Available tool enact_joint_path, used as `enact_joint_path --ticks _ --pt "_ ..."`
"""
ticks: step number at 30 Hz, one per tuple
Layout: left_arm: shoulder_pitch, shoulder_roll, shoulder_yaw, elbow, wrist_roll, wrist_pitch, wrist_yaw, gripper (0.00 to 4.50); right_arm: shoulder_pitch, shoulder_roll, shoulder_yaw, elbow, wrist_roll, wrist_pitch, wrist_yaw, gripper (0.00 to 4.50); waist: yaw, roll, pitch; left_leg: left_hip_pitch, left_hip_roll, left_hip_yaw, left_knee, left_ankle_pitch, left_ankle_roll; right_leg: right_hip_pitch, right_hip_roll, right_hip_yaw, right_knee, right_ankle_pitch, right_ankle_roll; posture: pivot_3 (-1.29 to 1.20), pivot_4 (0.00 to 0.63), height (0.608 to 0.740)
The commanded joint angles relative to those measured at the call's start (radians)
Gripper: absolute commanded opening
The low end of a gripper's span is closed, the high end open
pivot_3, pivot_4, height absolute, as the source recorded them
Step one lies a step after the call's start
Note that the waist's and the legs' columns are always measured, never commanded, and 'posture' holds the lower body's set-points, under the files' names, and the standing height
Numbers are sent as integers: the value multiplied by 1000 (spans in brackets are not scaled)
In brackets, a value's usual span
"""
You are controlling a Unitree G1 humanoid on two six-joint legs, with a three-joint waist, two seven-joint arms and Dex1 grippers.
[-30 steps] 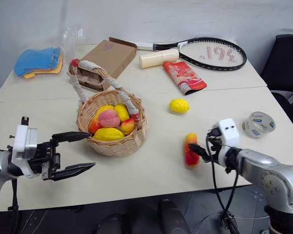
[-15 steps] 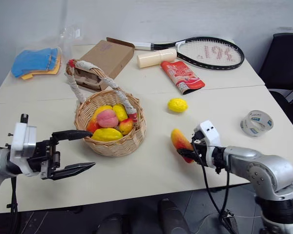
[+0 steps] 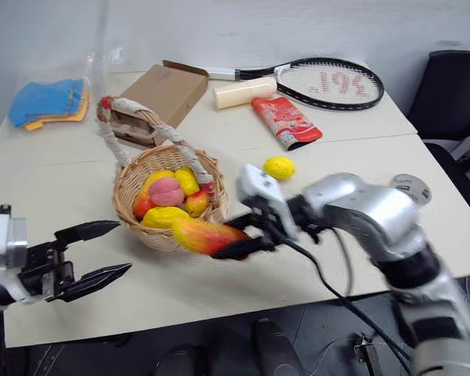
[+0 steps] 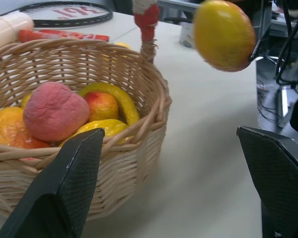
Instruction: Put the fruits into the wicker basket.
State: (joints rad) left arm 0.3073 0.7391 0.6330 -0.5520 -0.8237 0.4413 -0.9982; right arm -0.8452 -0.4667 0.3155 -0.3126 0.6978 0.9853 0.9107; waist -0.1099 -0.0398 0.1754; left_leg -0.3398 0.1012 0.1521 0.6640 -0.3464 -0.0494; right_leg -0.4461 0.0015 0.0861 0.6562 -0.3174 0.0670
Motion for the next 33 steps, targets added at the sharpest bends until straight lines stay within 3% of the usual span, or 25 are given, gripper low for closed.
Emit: enact_joint_path --ticks 1,7,16,21,27,33 --pt "54 -23 67 -39 21 -70 -19 4500 -46 85 -5 19 -117 -52 -168 1778 -4 0 0 -1 0 0 0 0 0 -1 0 0 0 0 0 0 150 740" --pt "90 -43 60 -36 24 -88 0 4500 -76 173 25 52 -195 -6 -279 1778 -5 0 0 -1 0 2 0 -1 -2 -1 0 -2 0 -1 -1 0 150 740" --pt "61 -32 33 -21 25 -90 15 4500 -69 227 8 64 -204 -20 -283 4476 -26 0 0 0 0 9 0 -1 -2 -1 1 -1 1 -1 -2 0 150 740" --pt "35 -25 18 -16 23 -90 18 4500 -31 191 -92 11 -87 -129 -95 4476 -31 0 0 0 2 9 -1 -2 -4 -1 2 -1 0 -1 -2 0 150 740" --pt "-16 -2 -12 0 25 -93 1 4500 167 -6 -220 -6 -1 -307 222 4476 -22 -1 -1 -1 0 7 -1 -3 -2 1 4 -4 -4 -1 -1 0 150 740" --pt "-53 13 -21 -41 -16 -75 14 4500 497 -197 -477 184 -133 -662 321 4476 -15 -1 0 0 0 7 -1 -5 0 2 3 0 -5 -1 1 0 150 740"
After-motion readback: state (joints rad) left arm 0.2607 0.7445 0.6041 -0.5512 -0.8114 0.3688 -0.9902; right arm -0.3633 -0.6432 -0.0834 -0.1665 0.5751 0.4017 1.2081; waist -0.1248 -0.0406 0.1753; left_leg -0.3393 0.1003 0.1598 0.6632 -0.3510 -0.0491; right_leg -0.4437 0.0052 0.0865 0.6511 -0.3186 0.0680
